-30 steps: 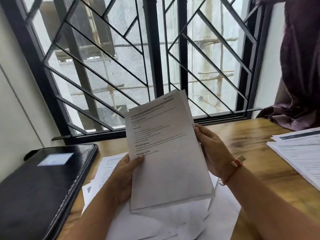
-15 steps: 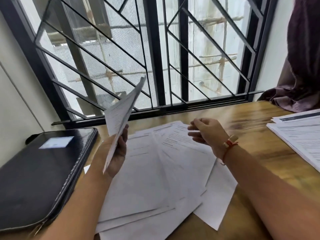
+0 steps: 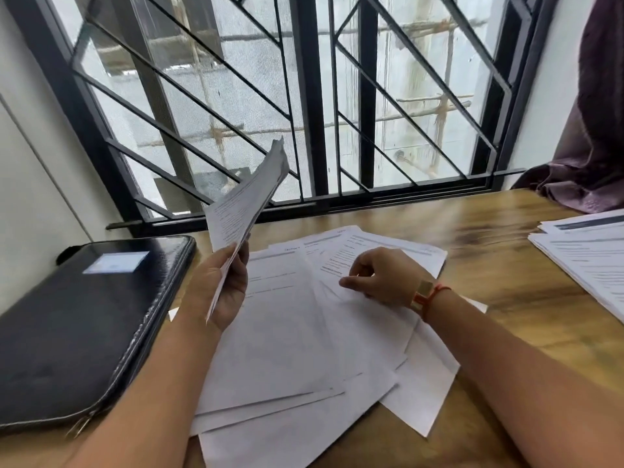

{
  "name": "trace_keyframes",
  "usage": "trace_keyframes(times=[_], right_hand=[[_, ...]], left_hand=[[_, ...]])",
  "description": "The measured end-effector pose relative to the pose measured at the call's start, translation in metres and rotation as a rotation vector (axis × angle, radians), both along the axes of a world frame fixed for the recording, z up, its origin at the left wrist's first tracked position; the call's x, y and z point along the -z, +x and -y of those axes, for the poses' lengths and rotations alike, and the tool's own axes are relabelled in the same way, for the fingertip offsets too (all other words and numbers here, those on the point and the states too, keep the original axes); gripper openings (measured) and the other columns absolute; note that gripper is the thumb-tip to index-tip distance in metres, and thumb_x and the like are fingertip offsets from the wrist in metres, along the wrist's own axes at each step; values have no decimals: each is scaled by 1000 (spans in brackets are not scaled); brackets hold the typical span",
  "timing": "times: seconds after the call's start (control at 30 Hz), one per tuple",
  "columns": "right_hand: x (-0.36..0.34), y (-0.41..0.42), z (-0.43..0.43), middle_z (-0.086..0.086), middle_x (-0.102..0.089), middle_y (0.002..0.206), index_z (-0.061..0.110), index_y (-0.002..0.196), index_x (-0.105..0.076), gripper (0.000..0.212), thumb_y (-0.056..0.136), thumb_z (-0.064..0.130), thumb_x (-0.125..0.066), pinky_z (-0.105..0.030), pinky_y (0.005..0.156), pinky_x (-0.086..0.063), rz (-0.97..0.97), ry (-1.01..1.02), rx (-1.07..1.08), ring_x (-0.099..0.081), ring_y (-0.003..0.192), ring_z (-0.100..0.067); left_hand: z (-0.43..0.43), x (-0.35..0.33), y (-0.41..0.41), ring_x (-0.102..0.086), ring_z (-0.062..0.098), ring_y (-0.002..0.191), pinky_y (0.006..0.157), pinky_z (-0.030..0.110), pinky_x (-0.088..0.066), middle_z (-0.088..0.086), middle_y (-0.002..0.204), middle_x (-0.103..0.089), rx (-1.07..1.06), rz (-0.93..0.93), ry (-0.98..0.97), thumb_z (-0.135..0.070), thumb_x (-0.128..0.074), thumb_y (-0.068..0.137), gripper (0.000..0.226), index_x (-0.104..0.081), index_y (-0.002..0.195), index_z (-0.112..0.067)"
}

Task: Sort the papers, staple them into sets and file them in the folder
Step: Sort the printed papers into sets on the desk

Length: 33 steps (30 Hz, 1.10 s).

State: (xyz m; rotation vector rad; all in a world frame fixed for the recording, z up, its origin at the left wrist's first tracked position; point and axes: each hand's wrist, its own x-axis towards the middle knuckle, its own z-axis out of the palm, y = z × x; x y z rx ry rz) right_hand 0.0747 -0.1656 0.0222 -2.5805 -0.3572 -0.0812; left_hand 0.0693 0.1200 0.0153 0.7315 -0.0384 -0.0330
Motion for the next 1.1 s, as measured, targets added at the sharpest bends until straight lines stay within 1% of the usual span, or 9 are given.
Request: trace_keyframes(times=[0.07, 0.1, 0.13, 0.3, 0.43, 0.57, 0.8, 0.93, 1.1], right_hand=[[2, -4, -8, 10, -68, 78, 24, 84, -71, 41, 80, 65, -66, -29, 71, -54, 35, -47, 9, -63, 76, -9], [4, -6, -14, 10, -67, 79, 25, 83, -70, 48, 78, 72, -63, -30, 72, -54, 45, -65, 12, -62, 77, -10], [6, -9, -20, 11, -67, 80, 26, 83, -69, 55, 74, 79, -58, -32, 72, -55, 48, -84, 17, -62, 78, -11], [8, -27, -43, 4, -62, 90, 24, 89, -66, 84, 58, 98, -43, -37, 73, -55, 25, -209, 21, -59, 83, -17], [11, -33, -50, -1, -54, 105, 23, 100, -61, 90, 52, 98, -50, -41, 85, -50, 2, -287, 30, -51, 97, -23], [12, -32, -52, 0, -54, 109, 27, 98, -63, 71, 62, 88, -60, -42, 90, -45, -32, -254, 8, -49, 102, -23], [15, -29, -52, 7, -65, 91, 29, 81, -62, 30, 78, 57, -73, -39, 84, -51, -58, -26, -43, -58, 91, -17], [14, -30, -49, 5, -64, 87, 26, 78, -61, 21, 82, 42, -74, -31, 70, -50, -26, 55, -31, -59, 82, -16], [9, -19, -37, 3, -67, 91, 25, 82, -66, 14, 88, 37, -69, -33, 77, -52, -18, 81, 35, -62, 89, -19]], left_hand=[[1, -1, -1, -72, 6, 74, 54, 12, -53, 3, 100, -73, -40, -74, -59, -3, -87, 63, 64, -59, 120, -3], [5, -3, -1, -71, 5, 71, 53, 12, -52, 2, 96, -73, -76, -114, -12, -4, -75, 77, 46, -59, 120, -3], [9, -3, -2, -70, 5, 68, 50, 11, -51, 2, 96, -71, -105, -131, -13, -6, -66, 82, 41, -58, 122, -3], [15, -7, -4, -68, 7, 64, 45, 12, -51, 7, 97, -69, -133, -188, 45, -7, -60, 94, 40, -56, 133, 2], [20, -11, -6, -67, 7, 60, 41, 12, -48, 6, 84, -71, -147, -192, 85, -8, -58, 96, 24, -60, 119, 1], [25, -17, -11, -68, 8, 57, 40, 12, -47, 5, 71, -71, -148, -179, 125, -7, -55, 98, 10, -61, 103, -1], [26, -15, -10, -69, 9, 59, 41, 14, -49, 6, 79, -71, -178, -161, 149, -7, -58, 97, 29, -54, 125, -2], [27, -19, -13, -68, 7, 57, 41, 12, -47, 2, 73, -72, -165, -138, 161, -5, -53, 99, 12, -62, 106, -4], [26, -23, -14, -68, 6, 56, 40, 11, -45, 2, 69, -71, -189, -141, 133, -5, -52, 99, 10, -62, 98, -5]])
